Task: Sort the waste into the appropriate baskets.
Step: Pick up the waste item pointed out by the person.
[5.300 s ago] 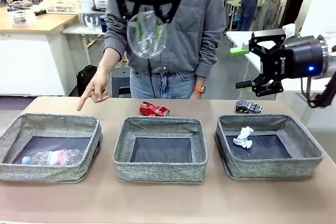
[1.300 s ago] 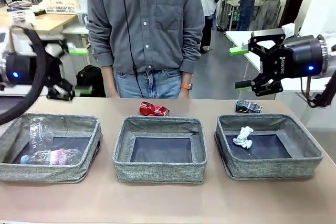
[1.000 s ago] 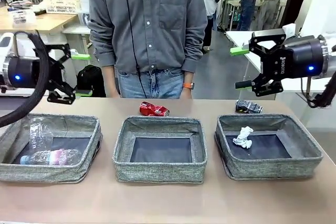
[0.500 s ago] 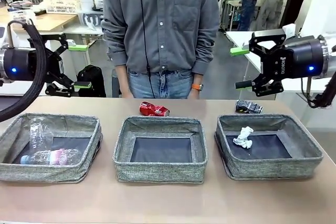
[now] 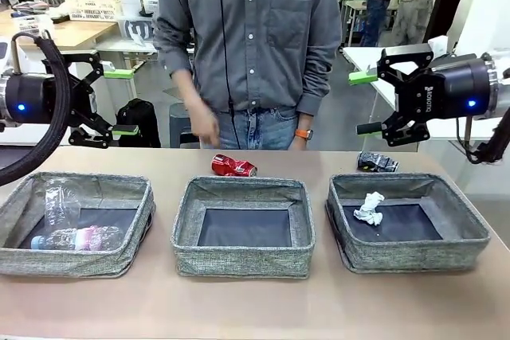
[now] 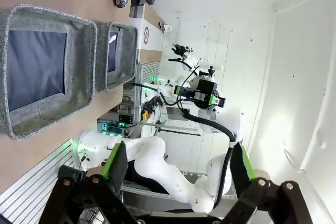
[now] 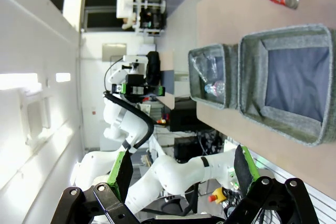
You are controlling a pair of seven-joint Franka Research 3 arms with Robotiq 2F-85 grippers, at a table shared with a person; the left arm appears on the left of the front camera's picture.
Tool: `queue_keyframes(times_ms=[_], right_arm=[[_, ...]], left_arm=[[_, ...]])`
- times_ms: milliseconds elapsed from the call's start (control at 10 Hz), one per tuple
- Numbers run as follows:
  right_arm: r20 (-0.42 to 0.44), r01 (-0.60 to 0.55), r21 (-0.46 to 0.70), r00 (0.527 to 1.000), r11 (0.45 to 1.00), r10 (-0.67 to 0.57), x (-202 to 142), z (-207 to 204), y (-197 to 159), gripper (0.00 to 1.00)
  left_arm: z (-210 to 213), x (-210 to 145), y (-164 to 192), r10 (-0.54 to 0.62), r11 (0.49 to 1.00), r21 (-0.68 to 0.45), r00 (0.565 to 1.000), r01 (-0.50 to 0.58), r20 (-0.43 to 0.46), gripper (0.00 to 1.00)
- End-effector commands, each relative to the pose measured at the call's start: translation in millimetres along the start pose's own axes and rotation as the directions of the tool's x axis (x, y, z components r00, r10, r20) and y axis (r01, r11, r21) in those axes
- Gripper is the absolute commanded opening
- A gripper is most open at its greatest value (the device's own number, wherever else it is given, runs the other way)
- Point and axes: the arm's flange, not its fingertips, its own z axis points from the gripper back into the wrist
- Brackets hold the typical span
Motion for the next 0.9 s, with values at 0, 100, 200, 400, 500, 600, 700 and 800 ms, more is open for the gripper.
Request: queue_keyframes(times_ms=[0,100,200,400,500,600,700,800], right_arm=[[-0.001,0.015,0.006,1.0,1.0,-0.015,-0.6,0.0,2.1,1.0],[-0.001,0.015,0.006,1.0,1.0,-0.015,-0.6,0.0,2.1,1.0],[-0.001,0.015,0.006,1.0,1.0,-0.015,-0.6,0.0,2.1,1.0],[-0.001,0.015,0.006,1.0,1.0,-0.015,-0.6,0.0,2.1,1.0],[-0.001,0.015,0.006,1.0,1.0,-0.015,-0.6,0.0,2.1,1.0],[-0.001,0.015,0.006,1.0,1.0,-0.015,-0.6,0.0,2.1,1.0],[-0.001,0.015,0.006,1.0,1.0,-0.015,-0.6,0.0,2.1,1.0],[-0.001,0.015,0.006,1.0,1.0,-0.015,-0.6,0.0,2.1,1.0]], left_arm=[[-1.7,-2.7,1.3,-0.02,1.0,-0.021,1.0,0.02,0.011,1.0],[-1.7,-2.7,1.3,-0.02,1.0,-0.021,1.0,0.02,0.011,1.0],[-1.7,-2.7,1.3,-0.02,1.0,-0.021,1.0,0.02,0.011,1.0],[-1.7,-2.7,1.3,-0.02,1.0,-0.021,1.0,0.02,0.011,1.0],[-1.7,-2.7,1.3,-0.02,1.0,-0.021,1.0,0.02,0.011,1.0],[-1.7,-2.7,1.3,-0.02,1.0,-0.021,1.0,0.02,0.011,1.0],[-1.7,-2.7,1.3,-0.02,1.0,-0.021,1.0,0.02,0.011,1.0],[-1.7,-2.7,1.3,-0.02,1.0,-0.021,1.0,0.02,0.011,1.0]])
